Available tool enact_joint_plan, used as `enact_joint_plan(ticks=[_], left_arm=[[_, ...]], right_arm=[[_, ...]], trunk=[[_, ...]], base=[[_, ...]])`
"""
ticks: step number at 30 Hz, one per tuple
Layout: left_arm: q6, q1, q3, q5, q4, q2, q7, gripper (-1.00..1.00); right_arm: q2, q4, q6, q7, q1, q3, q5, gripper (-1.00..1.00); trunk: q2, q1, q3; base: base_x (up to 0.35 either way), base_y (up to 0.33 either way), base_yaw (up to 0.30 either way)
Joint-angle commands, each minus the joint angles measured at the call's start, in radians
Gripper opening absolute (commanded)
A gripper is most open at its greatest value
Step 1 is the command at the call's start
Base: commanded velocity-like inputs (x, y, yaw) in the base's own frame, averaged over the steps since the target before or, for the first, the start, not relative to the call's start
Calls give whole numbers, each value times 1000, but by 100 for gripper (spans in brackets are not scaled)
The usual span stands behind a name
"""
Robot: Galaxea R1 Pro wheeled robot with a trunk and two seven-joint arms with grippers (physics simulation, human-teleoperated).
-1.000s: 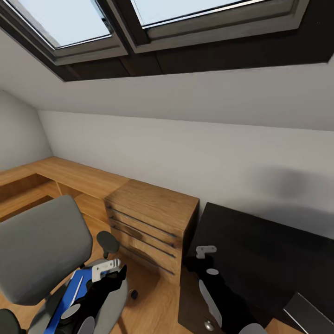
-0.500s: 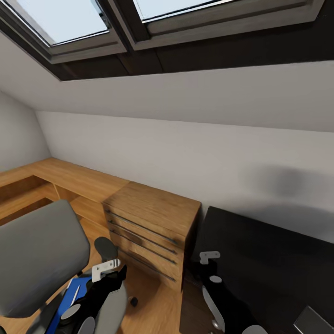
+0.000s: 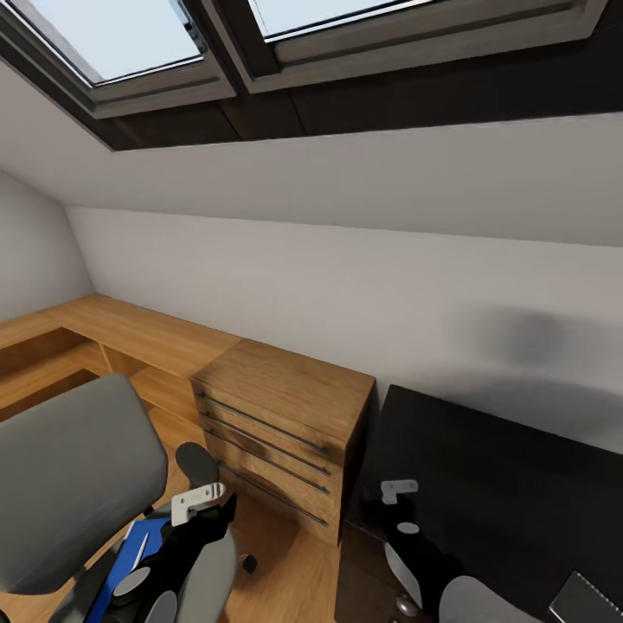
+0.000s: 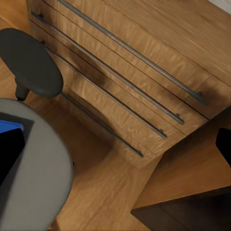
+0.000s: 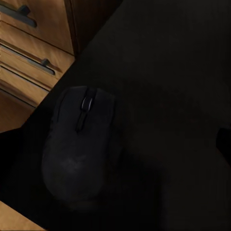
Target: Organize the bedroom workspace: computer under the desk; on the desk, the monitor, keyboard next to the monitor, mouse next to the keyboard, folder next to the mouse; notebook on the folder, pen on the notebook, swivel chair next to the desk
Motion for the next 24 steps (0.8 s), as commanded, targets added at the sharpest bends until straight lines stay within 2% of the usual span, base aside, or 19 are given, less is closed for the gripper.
enact_joint_plan(ticks=[1,5,11,17,24], left_arm=[[2,-1,-2,10,-1,1,10,100],[1,-1,-4,10,-2,-1,10,100],[0,-1,-32,10,-5,-3,11,100],[-6,-1,-36,9,-6,-2,13,100],[-11,-1,-36,10,-6,-2,13,100]], right_arm=[[-1,4,-5,-4,-3,8,-11,100],[0,12,-8,6,-9,8,-12,100],[0,15,-9,17,-11,8,-16,100],[-2,14,-9,51,-12,7,-21,100],[0,14,-9,57,-12,8,-21,100]], trunk=[[-1,0,-2],[-1,0,-2],[-1,0,-2],[-43,23,-20],[-92,50,-42]], base=[[0,0,0],[0,0,0],[0,0,0],[0,0,0],[0,0,0]])
